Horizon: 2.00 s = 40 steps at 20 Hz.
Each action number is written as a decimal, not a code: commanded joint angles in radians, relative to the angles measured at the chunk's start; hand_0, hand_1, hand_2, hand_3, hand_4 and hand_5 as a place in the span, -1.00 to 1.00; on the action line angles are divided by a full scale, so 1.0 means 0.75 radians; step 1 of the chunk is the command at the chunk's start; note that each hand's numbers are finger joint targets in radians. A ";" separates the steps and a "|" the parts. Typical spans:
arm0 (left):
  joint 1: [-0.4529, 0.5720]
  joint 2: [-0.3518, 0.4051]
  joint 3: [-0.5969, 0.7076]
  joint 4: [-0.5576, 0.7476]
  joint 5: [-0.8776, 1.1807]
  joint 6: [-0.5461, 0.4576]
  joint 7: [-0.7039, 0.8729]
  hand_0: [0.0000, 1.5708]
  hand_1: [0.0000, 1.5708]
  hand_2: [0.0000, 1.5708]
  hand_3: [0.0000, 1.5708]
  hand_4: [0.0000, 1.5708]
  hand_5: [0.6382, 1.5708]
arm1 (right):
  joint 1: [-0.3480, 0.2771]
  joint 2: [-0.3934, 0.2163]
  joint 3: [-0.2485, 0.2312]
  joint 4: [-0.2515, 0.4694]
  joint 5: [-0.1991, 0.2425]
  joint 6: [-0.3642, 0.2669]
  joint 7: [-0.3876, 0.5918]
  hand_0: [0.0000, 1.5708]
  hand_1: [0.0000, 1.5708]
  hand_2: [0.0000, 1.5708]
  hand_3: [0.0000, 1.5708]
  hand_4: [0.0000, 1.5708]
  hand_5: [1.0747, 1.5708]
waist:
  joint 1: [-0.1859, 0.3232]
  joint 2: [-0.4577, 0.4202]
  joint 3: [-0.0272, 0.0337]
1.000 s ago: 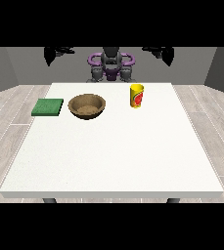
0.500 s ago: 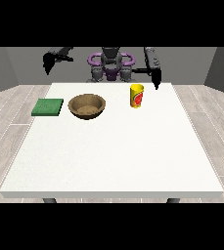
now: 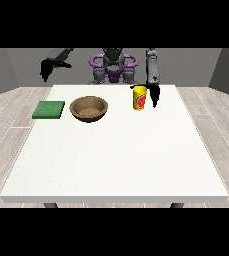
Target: Pick the cup and pour the ball into the bowl, then pick the bowl and place it on the pad
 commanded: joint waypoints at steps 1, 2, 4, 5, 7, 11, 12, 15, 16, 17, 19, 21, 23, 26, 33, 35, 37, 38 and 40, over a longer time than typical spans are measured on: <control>-0.074 -0.048 -0.027 0.134 -0.038 0.071 -0.082 -1.00 -1.00 -1.00 -1.00 -1.00 0.88 | -0.071 -0.038 -0.055 0.154 -0.005 0.028 -0.092 -1.00 -1.00 -1.00 -1.00 -1.00 1.00 | 0.028 0.028 0.0004; -0.070 -0.024 0.008 0.234 -0.034 0.069 -0.164 -1.00 -1.00 -1.00 -1.00 -1.00 0.89 | 0.038 0.028 0.041 0.023 0.051 0.016 -0.071 -1.00 -1.00 -1.00 -1.00 -1.00 1.00 | -0.029 0.002 -0.0001; -0.161 0.033 0.041 0.306 0.006 0.031 -0.122 -1.00 -1.00 -1.00 -1.00 -1.00 0.89 | -0.074 -0.030 -0.038 0.083 -0.030 0.014 0.004 -1.00 -1.00 -1.00 -1.00 -1.00 1.00 | 0.006 -0.001 0.0000; -0.127 0.004 -0.002 0.315 -0.036 0.060 -0.153 -1.00 -1.00 -1.00 -1.00 -1.00 0.89 | -0.023 0.021 0.006 0.130 0.057 -0.020 -0.080 -1.00 -1.00 -1.00 -1.00 -1.00 1.00 | 0.021 -0.019 0.0002; -0.187 0.022 0.046 0.420 -0.011 0.069 -0.236 -1.00 -1.00 -1.00 -1.00 -1.00 0.89 | -0.031 0.035 0.036 0.062 0.054 -0.023 -0.051 -1.00 -1.00 -1.00 -1.00 -1.00 1.00 | -0.015 0.018 -0.0003; -0.221 -0.048 0.026 0.430 -0.015 0.110 -0.299 -1.00 -1.00 -1.00 -1.00 -1.00 0.91 | -0.084 -0.066 -0.065 0.192 0.010 0.076 -0.198 -1.00 -1.00 -1.00 -1.00 -1.00 1.00 | -0.022 0.101 0.0004; -0.261 0.042 0.084 0.516 0.011 0.076 -0.329 -1.00 -1.00 -1.00 -1.00 -1.00 0.98 | -0.086 -0.047 -0.023 0.064 -0.003 0.050 -0.078 -1.00 -1.00 -1.00 -1.00 -1.00 1.00 | -0.060 0.122 -0.0006; -0.116 -0.006 -0.029 0.399 -0.186 0.380 -0.375 0.59 0.59 1.00 1.00 0.69 0.39 | -0.071 -0.061 -0.033 0.109 0.003 0.060 -0.083 -1.00 -1.00 -1.00 -1.00 -1.00 1.00 | -0.075 0.084 0.0012; -0.131 -0.020 -0.015 0.412 -0.187 0.417 -0.423 0.64 0.64 1.00 1.00 0.79 0.35 | -0.034 -0.011 0.012 0.075 0.064 0.041 -0.176 -1.00 -1.00 -1.00 -1.00 -1.00 1.00 | -0.107 0.140 0.0005; -0.138 0.005 -0.009 0.416 -0.192 0.431 -0.369 0.65 0.65 1.00 1.00 0.82 0.32 | -0.068 -0.061 -0.030 0.098 0.011 0.080 -0.148 -1.00 -1.00 -1.00 -1.00 -1.00 1.00 | -0.106 0.137 0.0005; -0.098 -0.010 -0.016 0.409 -0.208 0.454 -0.391 0.68 0.68 1.00 1.00 0.87 0.30 | -0.122 -0.111 -0.074 0.078 -0.056 0.078 -0.022 -1.00 -1.00 -1.00 -1.00 -1.00 1.00 | -0.093 0.121 -0.0004; -0.099 -0.038 -0.017 0.397 -0.214 0.493 -0.367 0.69 0.69 1.00 1.00 0.89 0.32 | -0.080 -0.108 -0.054 0.072 -0.036 0.112 -0.074 -1.00 -1.00 -1.00 -1.00 -1.00 1.00 | -0.118 0.109 0.0000; -0.106 -0.040 -0.070 0.390 -0.265 0.506 -0.265 0.69 0.69 1.00 1.00 0.91 0.30 | -0.065 -0.097 -0.055 0.092 -0.044 0.089 -0.009 -1.00 -1.00 -1.00 -1.00 -1.00 1.00 | -0.097 -0.008 0.0005; -0.101 0.086 -0.149 0.314 -0.355 0.457 -0.065 0.71 0.71 1.00 1.00 0.95 0.43 | -0.040 -0.126 -0.097 0.247 -0.048 0.104 0.011 -1.00 -1.00 -1.00 -1.00 -1.00 1.00 | 0.007 -0.171 0.0021; -0.359 0.497 -0.185 0.316 -0.584 0.464 0.364 0.85 0.85 1.00 1.00 1.00 0.41 | -0.037 -0.094 -0.077 0.306 -0.027 0.096 -0.009 -1.00 -1.00 -1.00 -1.00 -1.00 0.99 | 0.005 -0.235 0.0037; -0.410 0.465 -0.251 0.297 -0.669 0.496 0.468 0.86 0.86 1.00 1.00 1.00 0.41 | -0.025 -0.088 -0.081 0.370 0.004 0.086 -0.061 -1.00 -1.00 -1.00 -1.00 -1.00 0.99 | 0.014 -0.225 0.0030; -0.474 0.438 -0.314 0.307 -0.760 0.517 0.589 0.89 0.89 1.00 1.00 1.00 0.36 | -0.069 -0.083 -0.065 0.368 0.018 0.070 -0.052 -1.00 -1.00 -1.00 -1.00 -1.00 0.99 | -0.003 -0.230 0.0025; -0.468 0.372 -0.375 0.287 -0.834 0.582 0.676 0.90 0.90 1.00 1.00 1.00 0.36 | -0.058 -0.127 -0.103 0.421 -0.033 0.125 -0.016 -1.00 -1.00 -1.00 -1.00 -1.00 0.99 | 0.002 -0.293 0.0033; -0.454 0.346 -0.383 0.262 -0.862 0.586 0.676 0.90 0.90 1.00 1.00 1.00 0.36 | -0.062 -0.135 -0.118 0.461 -0.011 0.115 -0.075 -1.00 -1.00 -1.00 -1.00 -1.00 0.99 | 0.041 -0.252 0.0017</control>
